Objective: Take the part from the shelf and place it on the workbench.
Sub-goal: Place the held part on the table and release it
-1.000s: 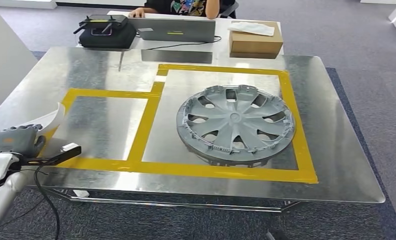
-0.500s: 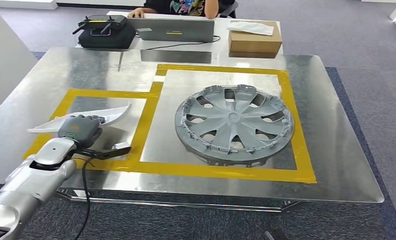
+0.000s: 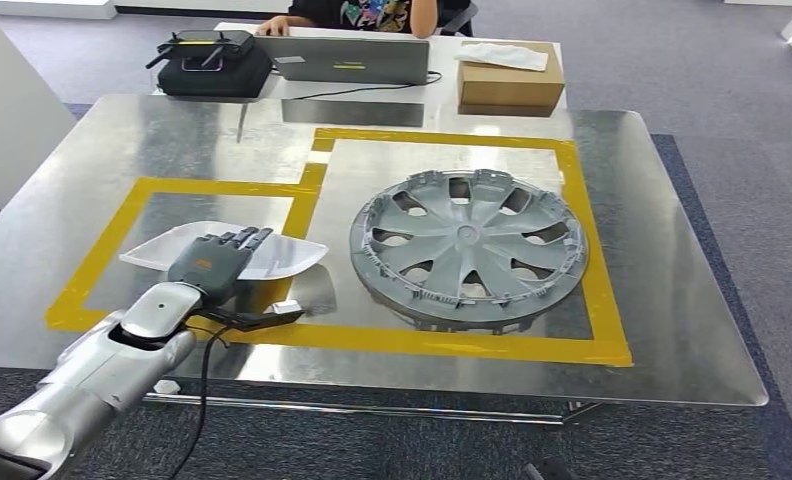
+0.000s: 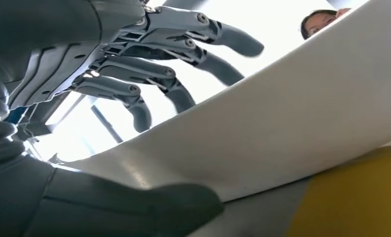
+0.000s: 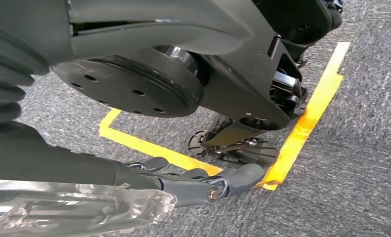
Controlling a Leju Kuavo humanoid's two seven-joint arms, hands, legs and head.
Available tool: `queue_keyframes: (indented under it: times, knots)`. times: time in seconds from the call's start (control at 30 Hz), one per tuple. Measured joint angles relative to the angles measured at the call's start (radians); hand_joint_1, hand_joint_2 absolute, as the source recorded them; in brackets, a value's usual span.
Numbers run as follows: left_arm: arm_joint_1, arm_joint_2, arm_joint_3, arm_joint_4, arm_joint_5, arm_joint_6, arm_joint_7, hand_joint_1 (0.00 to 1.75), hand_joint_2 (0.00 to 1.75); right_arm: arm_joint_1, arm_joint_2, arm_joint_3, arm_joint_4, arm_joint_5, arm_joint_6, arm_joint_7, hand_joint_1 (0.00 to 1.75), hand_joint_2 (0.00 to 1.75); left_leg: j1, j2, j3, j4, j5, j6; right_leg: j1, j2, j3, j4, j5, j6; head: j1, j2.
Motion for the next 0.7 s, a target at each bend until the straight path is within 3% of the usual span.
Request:
queue_keyframes:
  times: [0.1,0.23,0.6,0.7]
  knots:
    - [0.000,-0.001,-0.005,0.000,0.001,-0.003,0.003,0.00,1.75,0.000,0.000,0.000,0.000,0.000,0.000,-0.001,0.00,0.00,0.000,0.000,0.000,0.000,0.000,0.000,0.000,0.000,0.000,0.000,0.000,0.000,0.000,0.000]
    - [-0.001,-0.001,-0.005,0.001,0.014,0.000,0.027,0.00,0.00,0.000,0.000,0.000,0.000,0.000,0.001,-0.002,0.00,0.00,0.000,0.000,0.000,0.000,0.000,0.000,0.000,0.000,0.000,0.000,0.000,0.000,0.000,0.000]
    - [0.046,-0.001,0.015,-0.045,0.064,0.002,0.022,0.00,0.00,0.003,0.000,-0.001,0.000,0.000,-0.004,-0.012,0.00,0.00,0.000,0.000,0.000,0.000,0.000,0.000,0.000,0.000,0.001,0.000,0.000,0.000,0.000,0.000]
    - [0.214,0.015,0.019,-0.293,0.081,0.102,-0.012,0.00,0.00,0.013,0.000,-0.004,0.000,0.000,-0.007,-0.020,0.00,0.00,-0.007,0.000,0.001,0.003,-0.006,0.011,-0.006,0.001,0.002,-0.003,-0.001,0.009,0.000,0.000]
